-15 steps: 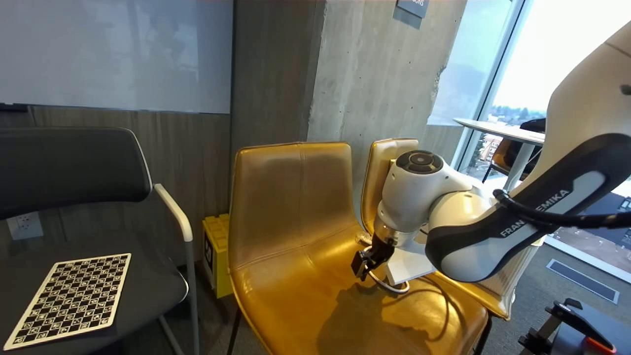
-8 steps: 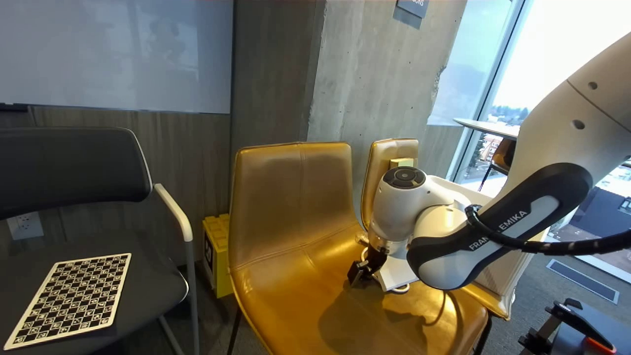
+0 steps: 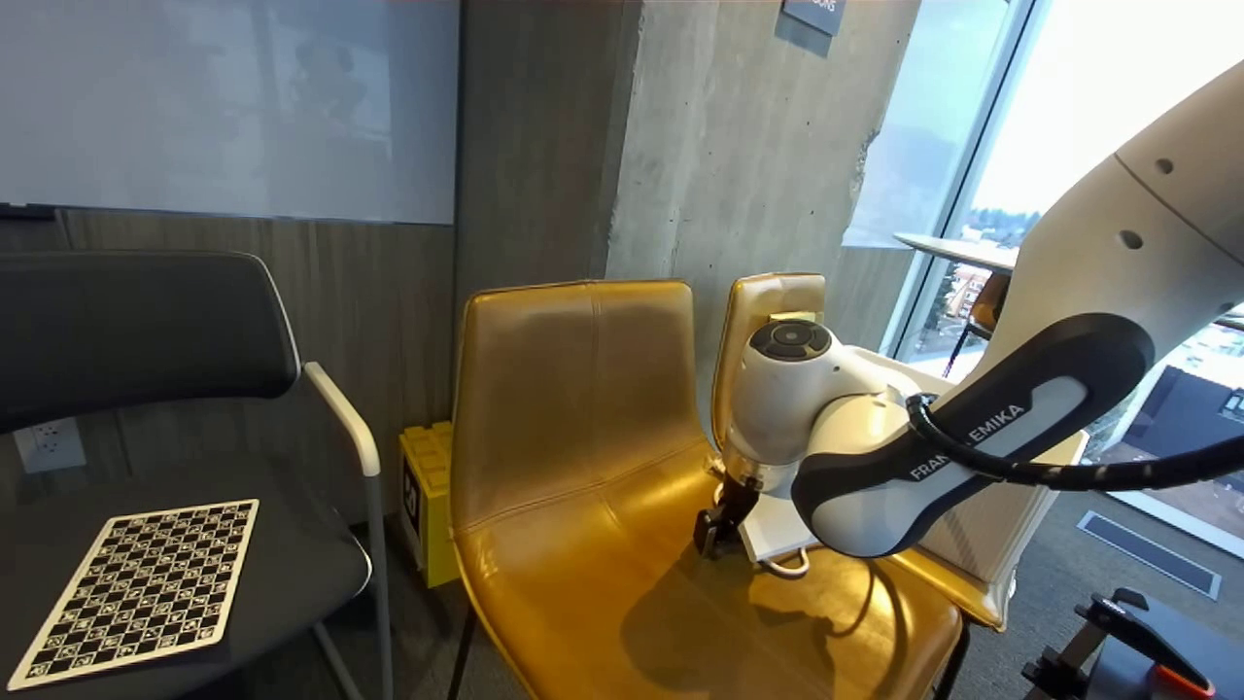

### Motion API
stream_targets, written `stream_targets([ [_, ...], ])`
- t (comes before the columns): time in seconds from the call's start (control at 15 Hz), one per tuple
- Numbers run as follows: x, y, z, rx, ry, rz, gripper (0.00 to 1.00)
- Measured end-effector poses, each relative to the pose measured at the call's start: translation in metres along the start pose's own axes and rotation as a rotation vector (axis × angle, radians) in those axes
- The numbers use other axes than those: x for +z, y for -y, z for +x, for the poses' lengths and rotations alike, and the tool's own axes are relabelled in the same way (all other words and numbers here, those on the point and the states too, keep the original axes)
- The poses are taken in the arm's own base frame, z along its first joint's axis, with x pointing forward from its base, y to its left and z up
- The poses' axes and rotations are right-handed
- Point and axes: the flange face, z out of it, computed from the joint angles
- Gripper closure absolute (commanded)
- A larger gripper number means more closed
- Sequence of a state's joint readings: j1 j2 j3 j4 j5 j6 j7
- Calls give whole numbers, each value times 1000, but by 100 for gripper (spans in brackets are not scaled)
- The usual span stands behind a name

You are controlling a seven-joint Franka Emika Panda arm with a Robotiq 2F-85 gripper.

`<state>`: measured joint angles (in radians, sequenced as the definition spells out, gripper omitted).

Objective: Put the white ropes inside the white basket

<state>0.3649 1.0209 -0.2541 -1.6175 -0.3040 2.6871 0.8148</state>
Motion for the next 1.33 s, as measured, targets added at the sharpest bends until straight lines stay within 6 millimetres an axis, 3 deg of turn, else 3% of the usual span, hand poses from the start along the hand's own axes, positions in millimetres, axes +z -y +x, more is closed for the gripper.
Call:
stream_targets([
  [0.4, -13, -4, 4, 6, -3, 1, 100],
  [0.67, -68, -5, 20, 14, -31, 29, 100],
  [0.73, -88, -4, 24, 13, -40, 37, 92],
  [0.8, -107, -3, 27, 11, -47, 42, 73],
  [1.0, -147, 4, 26, -12, -60, 43, 53],
  [1.13, -150, 8, 17, -41, -62, 33, 38],
  [1.33, -129, 8, 1, -70, -38, -2, 16],
])
